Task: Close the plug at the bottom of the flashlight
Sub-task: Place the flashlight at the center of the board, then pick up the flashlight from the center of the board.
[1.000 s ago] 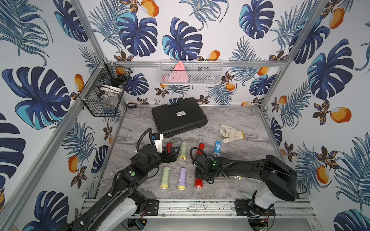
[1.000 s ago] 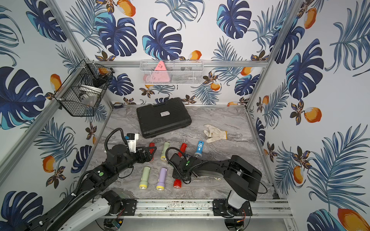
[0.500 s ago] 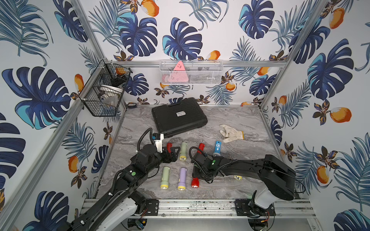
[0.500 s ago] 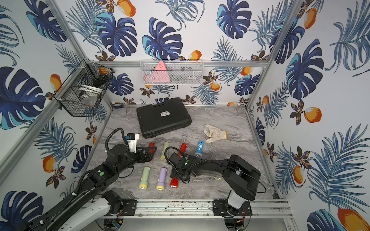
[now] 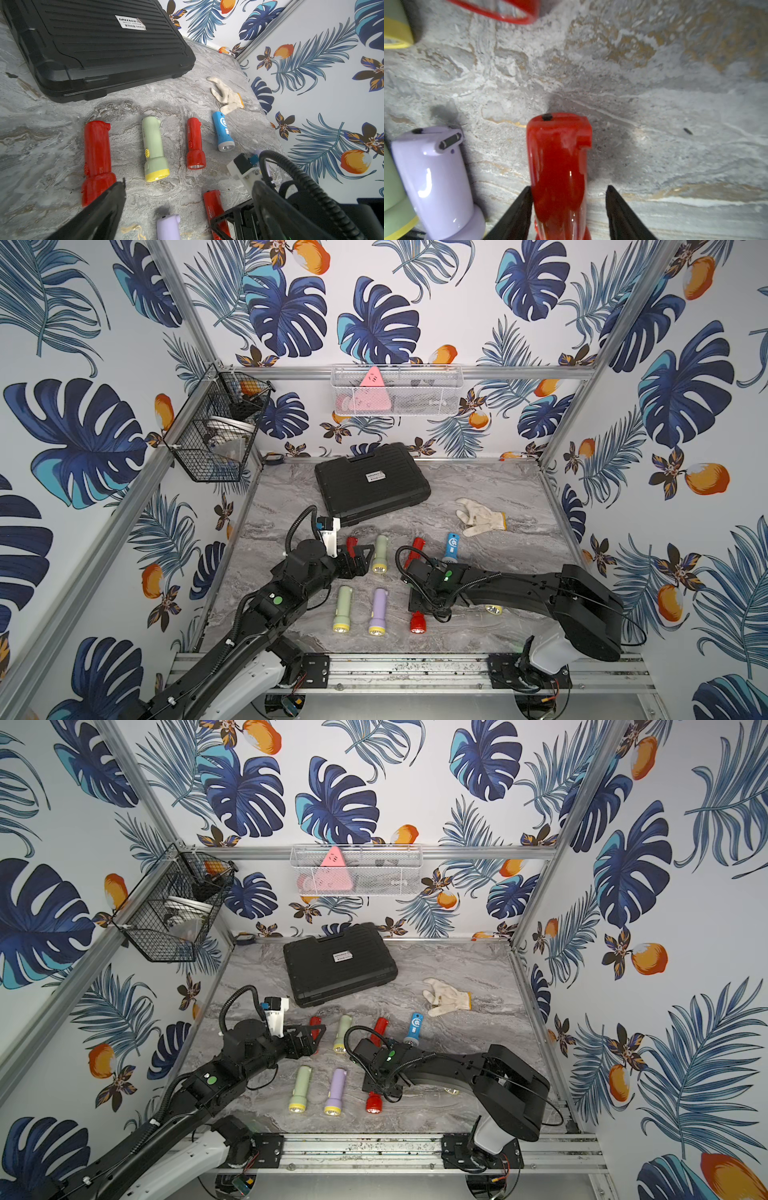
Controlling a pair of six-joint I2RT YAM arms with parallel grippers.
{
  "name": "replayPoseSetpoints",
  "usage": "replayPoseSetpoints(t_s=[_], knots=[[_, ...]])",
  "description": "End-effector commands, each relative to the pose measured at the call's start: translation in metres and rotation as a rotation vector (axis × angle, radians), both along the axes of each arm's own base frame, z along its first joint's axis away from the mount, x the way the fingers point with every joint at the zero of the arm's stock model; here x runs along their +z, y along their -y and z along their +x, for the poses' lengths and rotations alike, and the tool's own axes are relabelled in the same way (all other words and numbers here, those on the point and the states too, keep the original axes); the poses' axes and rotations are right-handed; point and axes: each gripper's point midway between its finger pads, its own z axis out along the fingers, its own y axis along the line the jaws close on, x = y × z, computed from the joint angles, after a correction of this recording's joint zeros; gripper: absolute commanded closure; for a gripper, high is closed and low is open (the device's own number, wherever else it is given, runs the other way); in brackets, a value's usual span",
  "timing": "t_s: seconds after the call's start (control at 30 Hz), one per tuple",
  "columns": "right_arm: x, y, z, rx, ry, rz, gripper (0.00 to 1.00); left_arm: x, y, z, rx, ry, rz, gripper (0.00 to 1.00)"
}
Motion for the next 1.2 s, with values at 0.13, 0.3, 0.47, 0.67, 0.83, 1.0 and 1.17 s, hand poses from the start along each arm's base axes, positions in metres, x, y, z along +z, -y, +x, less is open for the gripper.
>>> replayPoseSetpoints(t_s=[0.13,0.3,0.47,0.67,0.83,1.0,1.17], knots=[[0.03,0.012,0.014,0.036,0.093,-0.074,0.37,0.0,-0.003,0.001,0.006,0.011,0.018,0.01],[0.067,0.034,0.036,0.008,0.211,-0.105,0.29,-0.004,0.0,0.002,0.001,-0.006,0.009,0.01],[0.088,0.085,0.069,-0.108,0.228,-0.101,0.25,-0.011,0.01,0.004,-0.039,-0.034,0.001,0.01],[0.092,0.168,0.101,-0.271,0.24,-0.18,0.18,-0.016,0.014,0.004,-0.059,-0.044,0.001,0.01],[0.078,0.223,0.108,-0.441,0.182,-0.157,0.16,-0.014,0.013,0.003,-0.059,-0.035,0.002,0.01],[0.056,0.245,0.104,-0.504,0.122,-0.138,0.23,-0.014,0.014,0.003,-0.065,-0.033,-0.007,0.01],[0.031,0.246,0.092,-0.541,0.06,-0.119,0.31,-0.013,0.015,0.003,-0.069,-0.032,-0.007,0.01]])
